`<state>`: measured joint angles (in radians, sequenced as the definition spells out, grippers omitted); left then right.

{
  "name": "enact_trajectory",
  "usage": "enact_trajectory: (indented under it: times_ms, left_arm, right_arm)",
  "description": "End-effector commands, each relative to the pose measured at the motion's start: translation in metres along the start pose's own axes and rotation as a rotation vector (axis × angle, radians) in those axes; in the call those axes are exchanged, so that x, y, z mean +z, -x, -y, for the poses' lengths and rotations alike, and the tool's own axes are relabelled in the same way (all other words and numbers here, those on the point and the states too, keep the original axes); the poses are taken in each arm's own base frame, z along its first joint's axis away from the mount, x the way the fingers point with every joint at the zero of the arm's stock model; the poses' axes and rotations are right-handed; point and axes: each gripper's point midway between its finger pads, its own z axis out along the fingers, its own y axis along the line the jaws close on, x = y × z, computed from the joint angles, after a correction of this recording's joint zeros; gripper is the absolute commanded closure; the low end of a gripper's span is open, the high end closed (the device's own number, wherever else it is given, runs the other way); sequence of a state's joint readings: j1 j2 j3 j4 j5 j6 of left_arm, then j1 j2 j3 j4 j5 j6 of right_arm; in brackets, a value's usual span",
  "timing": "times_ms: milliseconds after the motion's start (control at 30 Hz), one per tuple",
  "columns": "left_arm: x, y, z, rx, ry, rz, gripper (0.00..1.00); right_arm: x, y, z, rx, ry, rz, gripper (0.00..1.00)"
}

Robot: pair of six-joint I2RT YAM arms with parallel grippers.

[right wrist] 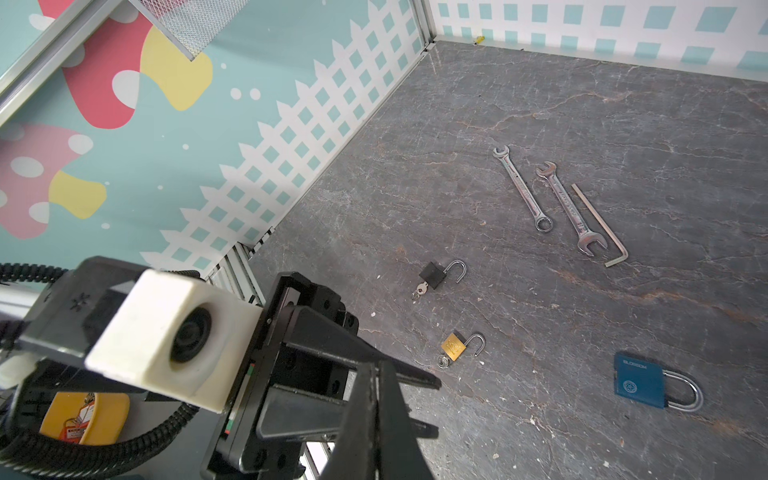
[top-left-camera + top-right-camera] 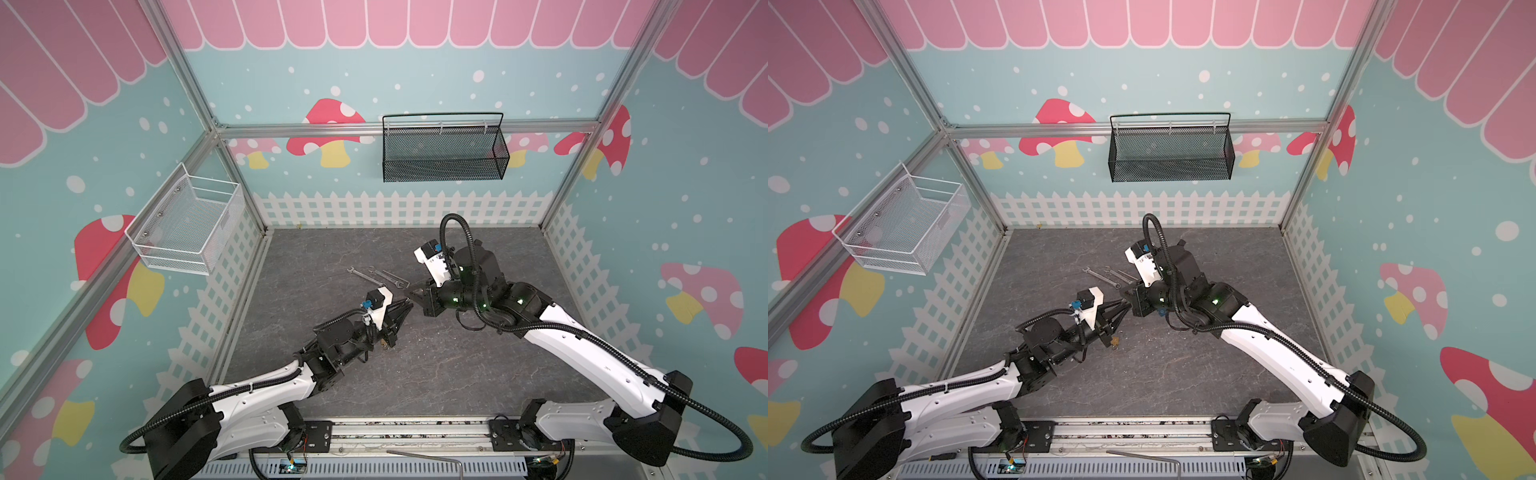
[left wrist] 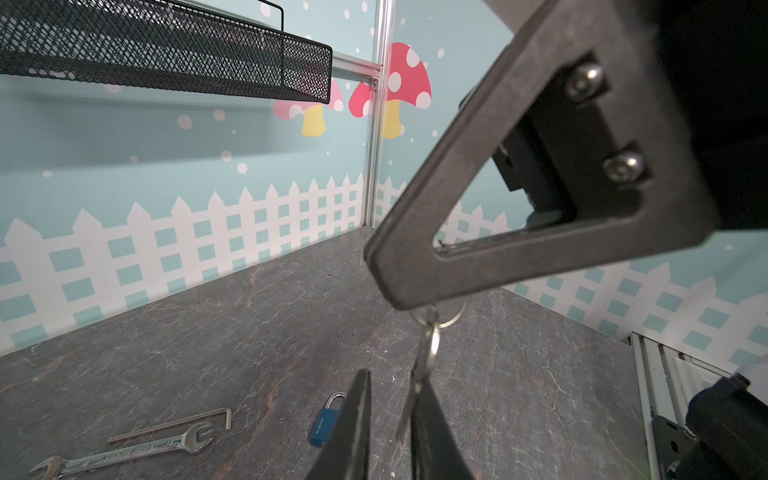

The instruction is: Unlock with the key

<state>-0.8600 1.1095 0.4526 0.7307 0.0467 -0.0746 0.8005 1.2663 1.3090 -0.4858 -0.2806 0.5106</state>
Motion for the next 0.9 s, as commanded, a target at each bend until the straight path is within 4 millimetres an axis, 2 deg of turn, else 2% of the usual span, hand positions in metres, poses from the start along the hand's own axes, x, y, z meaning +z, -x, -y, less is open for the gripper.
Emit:
enact_trajectory:
  times_ms: [0, 267, 433, 533, 633, 733, 867]
  left_arm:
    - [0.000, 0.020, 0.007, 0.019, -0.029, 0.046, 0.83]
    - [0.000, 0.023, 0.009, 0.019, -0.033, 0.036, 0.98]
    - [-0.002, 0.023, 0.011, 0.017, -0.045, 0.011, 1.00]
    - [-0.002, 0.019, 0.017, 0.004, -0.074, -0.033, 1.00]
    - [-0.001, 0.011, 0.022, -0.022, -0.099, -0.127, 1.00]
    - [-0.002, 0.008, 0.025, -0.063, -0.112, -0.183, 1.00]
    - [-0.002, 0.013, 0.033, -0.112, -0.150, -0.204, 1.00]
  right_arm:
    - [0.002, 0.000, -0.001, 0.003, 0.001, 0.005, 1.00]
    - [0.000, 0.004, -0.001, 0.003, -0.001, 0.019, 1.00]
    - [-0.005, 0.007, -0.001, -0.004, -0.005, 0.033, 0.99]
    - [-0.011, 0.010, 0.001, -0.012, -0.002, 0.044, 0.89]
    - [-0.015, 0.012, 0.002, -0.035, 0.025, 0.046, 0.70]
    - [-0.018, 0.008, -0.003, -0.082, 0.098, 0.052, 0.56]
    - [-0.026, 0.004, -0.008, -0.096, 0.219, 0.060, 0.51]
